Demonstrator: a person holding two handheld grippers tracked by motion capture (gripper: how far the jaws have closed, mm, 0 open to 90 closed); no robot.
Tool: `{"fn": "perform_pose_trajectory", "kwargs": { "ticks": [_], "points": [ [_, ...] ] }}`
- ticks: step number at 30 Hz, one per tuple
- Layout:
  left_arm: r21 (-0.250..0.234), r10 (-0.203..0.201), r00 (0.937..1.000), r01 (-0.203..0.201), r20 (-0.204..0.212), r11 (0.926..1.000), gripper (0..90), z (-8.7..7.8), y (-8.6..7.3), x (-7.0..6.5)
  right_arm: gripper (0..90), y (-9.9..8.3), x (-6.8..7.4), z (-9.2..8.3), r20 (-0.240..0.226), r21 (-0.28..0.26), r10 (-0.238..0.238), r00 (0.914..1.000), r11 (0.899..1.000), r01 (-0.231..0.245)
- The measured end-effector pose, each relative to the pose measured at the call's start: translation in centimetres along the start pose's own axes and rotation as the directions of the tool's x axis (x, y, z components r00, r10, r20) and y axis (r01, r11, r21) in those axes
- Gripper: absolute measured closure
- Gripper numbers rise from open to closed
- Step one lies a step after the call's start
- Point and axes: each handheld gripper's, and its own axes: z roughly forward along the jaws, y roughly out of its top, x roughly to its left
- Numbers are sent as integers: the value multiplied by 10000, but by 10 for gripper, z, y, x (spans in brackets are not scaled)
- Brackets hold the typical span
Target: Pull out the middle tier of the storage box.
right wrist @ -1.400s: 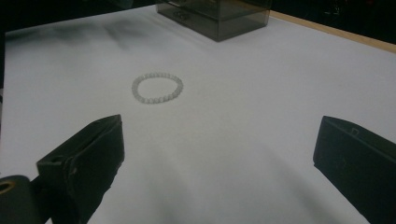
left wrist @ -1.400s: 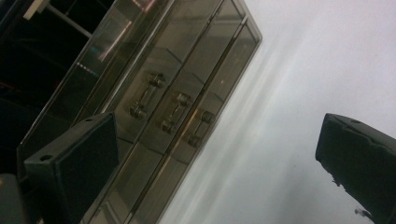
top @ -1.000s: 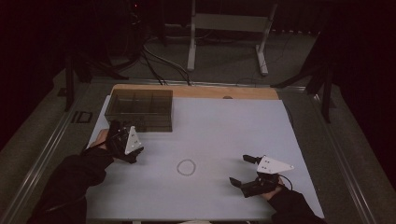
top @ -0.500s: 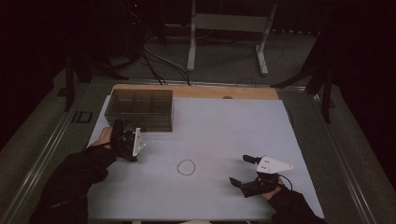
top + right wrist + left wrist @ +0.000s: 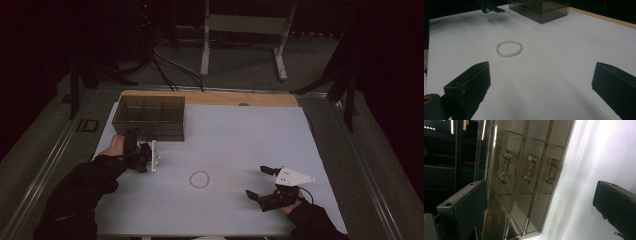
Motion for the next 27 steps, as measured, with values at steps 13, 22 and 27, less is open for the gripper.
{"fn": "perform_pose_trajectory", "kwargs": {
  "ticks": [13,22,27],
  "points": [
    [355,767,9938,-741,-799,9966,172,6,-1,-9,19,-1,-1,0,45,50,0,10000,10000,0],
    [647,1399,9834,-1330,-1157,9890,324,10,0,-15,19,0,0,-1,44,-38,-12,10000,10000,12],
    [764,1792,9765,-1709,-1199,9823,451,13,0,-17,19,0,-1,0,46,-2,-30,10000,10000,30]
  ]
}}
